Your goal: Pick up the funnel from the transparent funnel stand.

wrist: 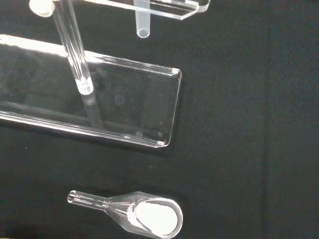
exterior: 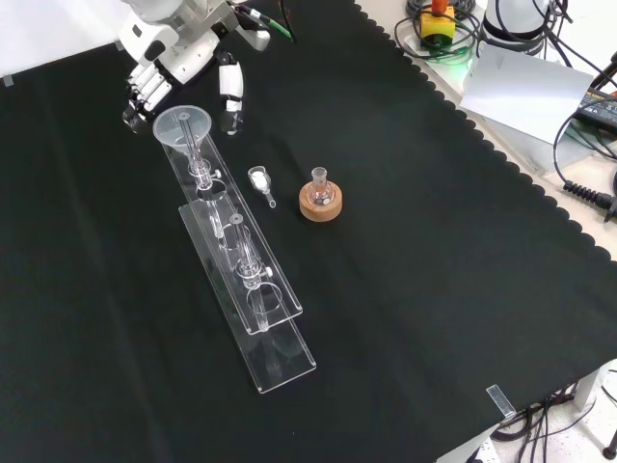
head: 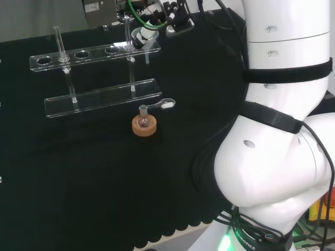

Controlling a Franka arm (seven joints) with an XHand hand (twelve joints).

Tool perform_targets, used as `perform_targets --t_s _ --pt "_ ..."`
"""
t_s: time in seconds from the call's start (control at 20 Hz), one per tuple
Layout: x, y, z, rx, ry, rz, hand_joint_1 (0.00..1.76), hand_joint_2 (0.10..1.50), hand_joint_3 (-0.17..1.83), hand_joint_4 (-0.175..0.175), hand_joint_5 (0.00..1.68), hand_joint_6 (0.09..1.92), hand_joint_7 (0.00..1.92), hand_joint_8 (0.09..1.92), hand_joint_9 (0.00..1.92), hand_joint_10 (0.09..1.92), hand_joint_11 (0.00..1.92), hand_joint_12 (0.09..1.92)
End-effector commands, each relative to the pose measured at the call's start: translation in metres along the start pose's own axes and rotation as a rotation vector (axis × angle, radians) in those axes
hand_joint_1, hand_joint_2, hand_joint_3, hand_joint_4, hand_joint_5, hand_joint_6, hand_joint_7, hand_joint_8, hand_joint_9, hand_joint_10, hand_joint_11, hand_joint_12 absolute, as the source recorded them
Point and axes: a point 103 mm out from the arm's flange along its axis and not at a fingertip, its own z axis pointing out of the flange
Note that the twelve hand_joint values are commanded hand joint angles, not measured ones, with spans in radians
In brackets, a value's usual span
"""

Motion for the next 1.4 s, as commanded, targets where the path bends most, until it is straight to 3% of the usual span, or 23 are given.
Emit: perform_targets --t_s 0.05,0.85,1.05,1.4 --pt "0.006 0.003 0.001 0.007 -0.055 0.002 0.4 0.77 0.08 -0.03 0.0 0.09 0.02 0.09 0.0 0.73 0.03 1.54" --pt "0.009 0.015 -0.009 0.052 -0.14 0.013 0.45 0.79 0.07 -0.034 0.0 0.09 0.08 0.09 0.07 0.89 0.06 1.52" --pt "0.008 0.013 -0.012 0.07 -0.153 0.006 0.46 0.8 0.05 -0.035 0.0 0.09 0.02 0.41 0.15 0.86 0.09 1.51" --pt "0.007 0.01 -0.014 0.091 -0.173 0.002 0.53 0.81 0.06 -0.034 0.02 0.09 0.0 0.52 0.17 0.86 0.11 1.5"
